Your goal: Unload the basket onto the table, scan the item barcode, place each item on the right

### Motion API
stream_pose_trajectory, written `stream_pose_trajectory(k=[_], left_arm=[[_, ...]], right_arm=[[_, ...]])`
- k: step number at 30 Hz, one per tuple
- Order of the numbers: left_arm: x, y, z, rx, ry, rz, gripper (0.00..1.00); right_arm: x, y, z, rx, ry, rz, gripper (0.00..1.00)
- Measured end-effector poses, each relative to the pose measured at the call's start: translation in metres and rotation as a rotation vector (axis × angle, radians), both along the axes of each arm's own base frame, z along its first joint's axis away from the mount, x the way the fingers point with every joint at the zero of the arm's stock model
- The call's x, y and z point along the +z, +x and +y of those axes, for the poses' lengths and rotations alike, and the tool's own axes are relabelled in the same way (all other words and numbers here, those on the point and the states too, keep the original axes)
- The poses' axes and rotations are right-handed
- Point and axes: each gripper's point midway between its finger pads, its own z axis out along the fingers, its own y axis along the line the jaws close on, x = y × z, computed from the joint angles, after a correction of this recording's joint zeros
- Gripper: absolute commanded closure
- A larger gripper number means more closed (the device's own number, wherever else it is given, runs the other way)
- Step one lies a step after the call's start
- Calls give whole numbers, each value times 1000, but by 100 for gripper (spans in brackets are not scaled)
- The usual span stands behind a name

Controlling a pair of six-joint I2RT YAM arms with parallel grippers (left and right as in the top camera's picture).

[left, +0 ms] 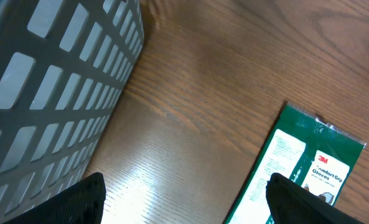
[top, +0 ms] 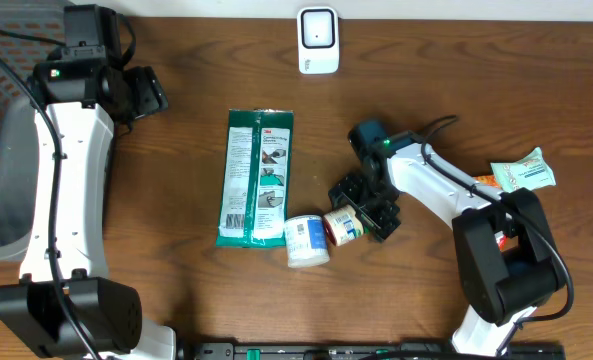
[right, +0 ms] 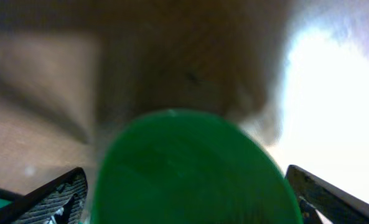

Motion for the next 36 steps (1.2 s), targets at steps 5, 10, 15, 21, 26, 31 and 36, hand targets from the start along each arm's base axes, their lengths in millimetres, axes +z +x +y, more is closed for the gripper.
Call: stream_pose_trajectory(k=[5,10,15,21,26,31,36], left_arm=[[0,0,0,0,0,0,18],[0,0,0,0,0,0,18],[0,0,0,0,0,0,18],[0,0,0,0,0,0,18],[0,0,0,0,0,0,18],[0,0,0,0,0,0,18],[0,0,0,0,0,0,18]], right_arm=[[-3,21,0,130,1,-124,12],[-3,23,2,197,19,-147,11],[-1,19,8,197,60,-130,8],[0,22,5,187,75,-132,26],[1,30,8,213,90,-172,21],[7,36,7,260,105,-204,33],[35,60,7,384,134,-339,41]])
